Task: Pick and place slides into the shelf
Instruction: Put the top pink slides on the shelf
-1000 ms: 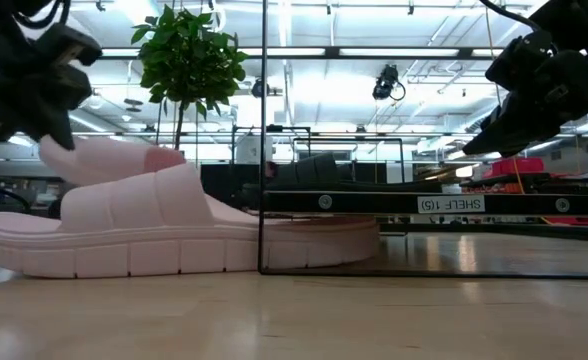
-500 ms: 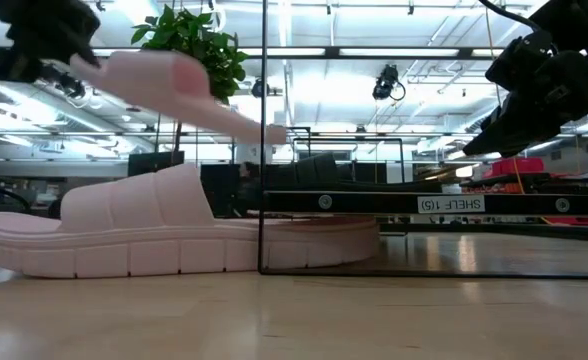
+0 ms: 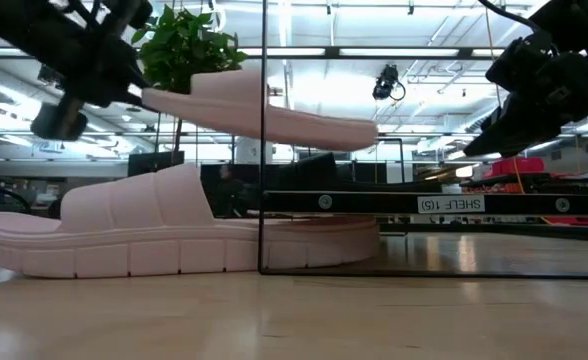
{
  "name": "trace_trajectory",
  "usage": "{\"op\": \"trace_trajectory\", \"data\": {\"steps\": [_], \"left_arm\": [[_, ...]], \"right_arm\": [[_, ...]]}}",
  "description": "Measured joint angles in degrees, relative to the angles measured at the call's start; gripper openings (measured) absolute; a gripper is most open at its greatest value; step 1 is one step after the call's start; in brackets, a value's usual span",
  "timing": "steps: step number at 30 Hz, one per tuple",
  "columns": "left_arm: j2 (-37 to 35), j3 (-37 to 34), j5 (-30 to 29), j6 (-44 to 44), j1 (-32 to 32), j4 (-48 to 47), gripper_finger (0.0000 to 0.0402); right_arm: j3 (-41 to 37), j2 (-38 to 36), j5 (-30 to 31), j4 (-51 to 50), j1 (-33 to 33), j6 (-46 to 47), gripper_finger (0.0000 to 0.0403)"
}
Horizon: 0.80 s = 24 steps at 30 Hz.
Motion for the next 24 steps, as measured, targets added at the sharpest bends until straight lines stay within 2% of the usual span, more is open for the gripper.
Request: {"op": "trace_trajectory", "data": {"steps": [3, 6, 13, 18, 24], "left_arm": [[3.1, -3.3, 0.3, -0.9, -0.3, 11.2, 0.0029], [6.5, -4.8, 1.9, -1.9, -0.3, 18.1, 0.0029], [14.9, -4.8, 6.6, -4.5, -0.2, 28.0, 0.0029], [21.9, -4.8, 7.4, -7.7, -0.2, 33.2, 0.0029], [29.9, -4.8, 7.9, -8.1, 1.2, 43.9, 0.0029]], "right_arm": [[0.0, 0.0, 0.0, -0.5, 0.0, 0.0, 0.0013], [0.0, 0.0, 0.0, -0.7, 0.0, -0.1, 0.0013], [0.0, 0.0, 0.0, -1.1, 0.0, -0.1, 0.0013], [0.0, 0.0, 0.0, -1.1, 0.0, -0.1, 0.0013], [0.0, 0.0, 0.0, -1.0, 0.0, -0.1, 0.0013]]}}
